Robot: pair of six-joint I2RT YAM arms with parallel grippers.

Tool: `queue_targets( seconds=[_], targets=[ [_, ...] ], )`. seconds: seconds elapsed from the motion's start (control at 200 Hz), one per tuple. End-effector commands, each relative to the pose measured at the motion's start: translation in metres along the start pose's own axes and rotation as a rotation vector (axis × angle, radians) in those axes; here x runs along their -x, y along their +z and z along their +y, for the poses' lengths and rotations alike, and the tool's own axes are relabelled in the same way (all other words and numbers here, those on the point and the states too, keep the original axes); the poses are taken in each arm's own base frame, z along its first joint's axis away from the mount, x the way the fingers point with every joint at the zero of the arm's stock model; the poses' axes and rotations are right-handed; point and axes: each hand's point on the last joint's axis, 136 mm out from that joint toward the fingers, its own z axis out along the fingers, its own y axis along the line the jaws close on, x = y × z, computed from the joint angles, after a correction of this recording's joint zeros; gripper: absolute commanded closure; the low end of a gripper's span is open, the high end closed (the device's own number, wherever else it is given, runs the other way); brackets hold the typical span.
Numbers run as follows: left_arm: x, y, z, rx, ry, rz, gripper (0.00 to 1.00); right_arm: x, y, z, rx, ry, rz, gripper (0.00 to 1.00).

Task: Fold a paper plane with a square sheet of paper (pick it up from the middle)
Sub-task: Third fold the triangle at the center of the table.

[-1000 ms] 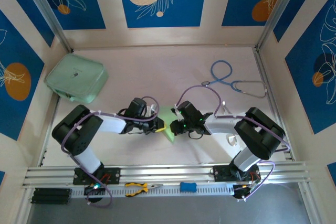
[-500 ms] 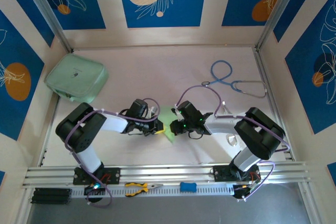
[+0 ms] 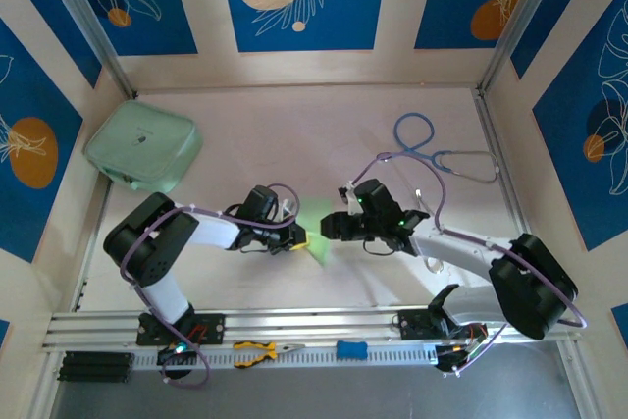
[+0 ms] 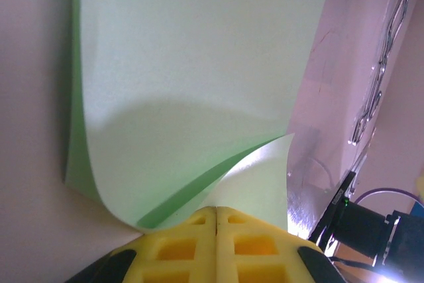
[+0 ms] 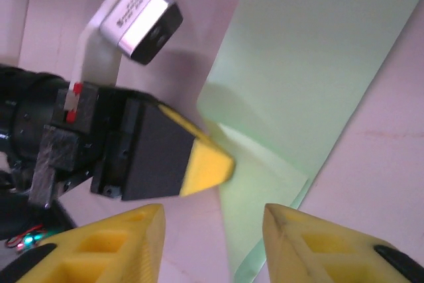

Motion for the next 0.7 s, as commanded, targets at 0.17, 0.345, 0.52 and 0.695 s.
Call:
queue_targets(
  seconds=[0.17,0.345,0.52,0.695],
  targets=[
    [0.020,0.005,0.007,0.088,-0.009,-0.098,1.00,-0.027,0.006,0.011,0.090,0.149,0.094,0.88],
    [0.020,0.006,0.006,0.083,-0.008,-0.095,1.00,-0.035,0.027,0.015,0.047,0.144,0.164,0.96],
    [0.019,0.007,0.005,0.079,-0.004,-0.091,1.00,-0.034,0.046,0.019,0.011,0.131,0.191,0.98],
    [0.019,0.007,0.004,0.075,0.000,-0.088,1.00,-0.034,0.058,0.014,-0.024,0.139,0.218,0.98]
  ],
)
